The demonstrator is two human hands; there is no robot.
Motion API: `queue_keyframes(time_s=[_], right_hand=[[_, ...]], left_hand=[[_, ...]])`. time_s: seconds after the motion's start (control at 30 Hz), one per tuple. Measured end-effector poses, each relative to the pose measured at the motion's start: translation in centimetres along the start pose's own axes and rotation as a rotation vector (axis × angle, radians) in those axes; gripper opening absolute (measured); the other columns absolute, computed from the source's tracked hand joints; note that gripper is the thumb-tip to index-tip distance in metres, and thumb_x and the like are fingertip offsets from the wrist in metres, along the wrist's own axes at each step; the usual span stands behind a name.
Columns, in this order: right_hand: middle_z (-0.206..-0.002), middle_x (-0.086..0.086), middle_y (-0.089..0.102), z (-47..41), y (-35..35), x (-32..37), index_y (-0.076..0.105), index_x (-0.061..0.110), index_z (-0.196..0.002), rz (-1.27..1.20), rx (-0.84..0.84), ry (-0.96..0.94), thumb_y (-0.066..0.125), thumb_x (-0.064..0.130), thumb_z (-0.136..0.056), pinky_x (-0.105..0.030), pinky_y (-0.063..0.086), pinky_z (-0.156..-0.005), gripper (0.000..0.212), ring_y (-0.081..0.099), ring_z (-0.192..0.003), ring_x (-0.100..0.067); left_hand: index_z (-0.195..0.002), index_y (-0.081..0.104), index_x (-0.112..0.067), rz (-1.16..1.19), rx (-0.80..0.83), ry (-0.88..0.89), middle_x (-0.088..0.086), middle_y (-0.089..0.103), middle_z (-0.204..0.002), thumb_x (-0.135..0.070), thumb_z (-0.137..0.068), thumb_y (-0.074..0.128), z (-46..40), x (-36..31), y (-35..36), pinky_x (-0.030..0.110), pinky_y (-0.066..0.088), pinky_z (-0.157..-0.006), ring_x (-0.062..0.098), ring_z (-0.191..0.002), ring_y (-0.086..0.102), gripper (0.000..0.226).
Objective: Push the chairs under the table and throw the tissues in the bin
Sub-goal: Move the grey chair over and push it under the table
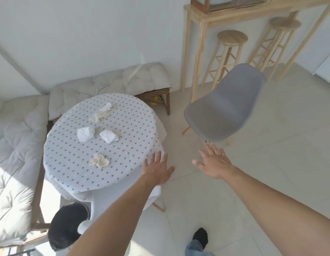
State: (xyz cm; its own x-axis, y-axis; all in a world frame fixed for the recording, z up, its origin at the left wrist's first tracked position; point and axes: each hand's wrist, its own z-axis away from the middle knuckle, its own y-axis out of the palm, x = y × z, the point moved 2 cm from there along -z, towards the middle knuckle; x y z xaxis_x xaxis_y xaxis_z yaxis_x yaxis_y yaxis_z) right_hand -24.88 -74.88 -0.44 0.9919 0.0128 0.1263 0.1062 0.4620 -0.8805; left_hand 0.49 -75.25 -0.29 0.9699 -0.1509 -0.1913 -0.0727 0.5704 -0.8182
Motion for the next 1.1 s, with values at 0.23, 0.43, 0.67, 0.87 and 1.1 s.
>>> queue_keyframes(time_s=[0.23, 0.43, 0.67, 0.87, 1.1], right_hand=[[-0.172, -0.009, -0.006, -2.2, -7.2, -12.4, 0.015, 0.023, -0.162, 0.025, -0.078, 0.080, 0.017, 0.076, -0.096, -0.056, -0.002, -0.125, 0.085, -0.012, -0.156, -0.029], [-0.172, -0.008, -0.009, -6.3, -12.4, -19.6, 0.013, 0.023, -0.162, 0.015, -0.123, 0.110, 0.017, 0.076, -0.096, -0.055, -0.003, -0.125, 0.085, -0.015, -0.156, -0.028], [-0.171, -0.010, -0.008, -16.4, -20.0, -26.3, 0.016, 0.021, -0.161, 0.088, -0.175, 0.056, 0.017, 0.073, -0.098, -0.057, -0.001, -0.125, 0.082, -0.014, -0.156, -0.029], [-0.171, -0.009, -0.008, -26.2, -25.8, -30.9, 0.015, 0.023, -0.161, 0.080, -0.201, 0.030, 0.015, 0.076, -0.096, -0.057, -0.002, -0.125, 0.084, -0.016, -0.156, -0.028], [-0.171, -0.009, -0.009, -36.3, -30.1, -35.4, 0.014, 0.024, -0.161, 0.107, -0.159, -0.027, 0.014, 0.076, -0.095, -0.057, -0.004, -0.125, 0.084, -0.018, -0.155, -0.029]], left_hand=[[-0.166, -0.003, -0.024, -0.031, -0.053, 0.066, 0.007, -0.014, -0.175, -0.068, -0.105, 0.023, -7.4, -12.9, -6.0, 0.061, 0.003, -0.128, 0.031, -0.160, -0.013, 0.080], [-0.166, -0.004, -0.026, -0.085, -0.077, 0.103, 0.008, -0.013, -0.175, -0.073, -0.102, 0.018, -15.1, -20.6, -10.1, 0.063, 0.000, -0.127, 0.032, -0.160, -0.014, 0.083], [-0.166, -0.007, -0.026, -0.087, -0.089, 0.063, 0.007, -0.018, -0.174, -0.075, -0.101, 0.015, -27.7, -25.6, -14.8, 0.064, -0.003, -0.126, 0.032, -0.159, -0.019, 0.084], [-0.166, -0.004, -0.025, -0.115, -0.099, 0.071, 0.009, -0.014, -0.175, -0.075, -0.100, 0.013, -38.1, -28.6, -21.2, 0.065, -0.001, -0.126, 0.034, -0.159, -0.016, 0.085], [-0.166, -0.001, -0.025, -0.041, -0.138, -0.017, 0.009, -0.011, -0.175, -0.076, -0.100, 0.016, -45.5, -28.6, -26.3, 0.066, 0.000, -0.126, 0.033, -0.160, -0.014, 0.086]])
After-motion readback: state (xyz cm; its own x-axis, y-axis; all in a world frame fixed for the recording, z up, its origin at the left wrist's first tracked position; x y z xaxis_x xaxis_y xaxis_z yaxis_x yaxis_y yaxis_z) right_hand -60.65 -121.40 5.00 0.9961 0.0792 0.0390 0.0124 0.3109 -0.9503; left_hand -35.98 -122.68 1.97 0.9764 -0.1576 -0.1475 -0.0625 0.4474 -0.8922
